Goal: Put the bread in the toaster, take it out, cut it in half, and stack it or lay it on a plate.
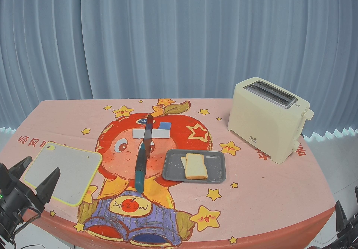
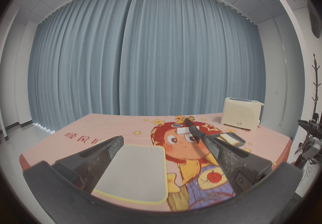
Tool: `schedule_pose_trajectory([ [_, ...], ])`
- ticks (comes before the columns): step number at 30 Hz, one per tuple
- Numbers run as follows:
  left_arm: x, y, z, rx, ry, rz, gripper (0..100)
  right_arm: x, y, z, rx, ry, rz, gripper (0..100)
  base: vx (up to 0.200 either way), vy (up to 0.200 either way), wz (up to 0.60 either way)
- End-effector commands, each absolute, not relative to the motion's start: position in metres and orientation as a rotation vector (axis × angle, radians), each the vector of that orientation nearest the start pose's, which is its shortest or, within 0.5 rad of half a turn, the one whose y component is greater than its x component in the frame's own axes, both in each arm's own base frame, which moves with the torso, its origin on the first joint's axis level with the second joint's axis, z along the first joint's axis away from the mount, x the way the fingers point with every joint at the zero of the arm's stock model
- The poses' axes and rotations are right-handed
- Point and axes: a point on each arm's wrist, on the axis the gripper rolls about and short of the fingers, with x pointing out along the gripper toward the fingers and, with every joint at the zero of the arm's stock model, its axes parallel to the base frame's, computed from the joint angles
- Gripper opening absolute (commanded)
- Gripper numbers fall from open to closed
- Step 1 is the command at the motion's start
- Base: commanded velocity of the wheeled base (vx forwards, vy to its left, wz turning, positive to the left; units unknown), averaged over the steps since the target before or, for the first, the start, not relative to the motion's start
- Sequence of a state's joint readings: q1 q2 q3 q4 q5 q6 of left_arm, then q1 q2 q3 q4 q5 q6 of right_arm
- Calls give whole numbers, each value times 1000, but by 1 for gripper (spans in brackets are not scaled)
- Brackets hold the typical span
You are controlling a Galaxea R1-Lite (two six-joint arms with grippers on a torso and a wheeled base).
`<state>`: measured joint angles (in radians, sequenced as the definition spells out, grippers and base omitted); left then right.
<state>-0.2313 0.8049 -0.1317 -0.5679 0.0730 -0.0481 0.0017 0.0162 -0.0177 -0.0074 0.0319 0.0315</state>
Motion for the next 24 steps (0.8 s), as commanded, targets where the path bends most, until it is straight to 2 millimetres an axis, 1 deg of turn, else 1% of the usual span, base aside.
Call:
schedule_pose_trajectory([
  [1,61,-12,136,-46,125,-145,100,-23,1,76,32,-7,35,100,0,0,0],
  [3,57,-12,128,-45,141,-144,100,-23,1,76,32,-7,34,100,0,0,0],
  [13,20,-3,98,-22,246,-165,100,-23,1,76,32,-7,34,100,0,0,0],
  [14,20,-3,98,-22,246,-165,100,-23,1,76,32,-7,34,100,0,0,0],
  [15,15,-2,94,-21,257,-175,100,-23,1,76,32,-7,35,100,0,0,0],
  [20,5,-1,83,-20,296,-229,100,-23,1,76,32,-7,34,100,0,0,0],
  [24,3,-1,83,-21,280,-245,100,-23,1,76,31,-7,34,100,0,0,0],
])
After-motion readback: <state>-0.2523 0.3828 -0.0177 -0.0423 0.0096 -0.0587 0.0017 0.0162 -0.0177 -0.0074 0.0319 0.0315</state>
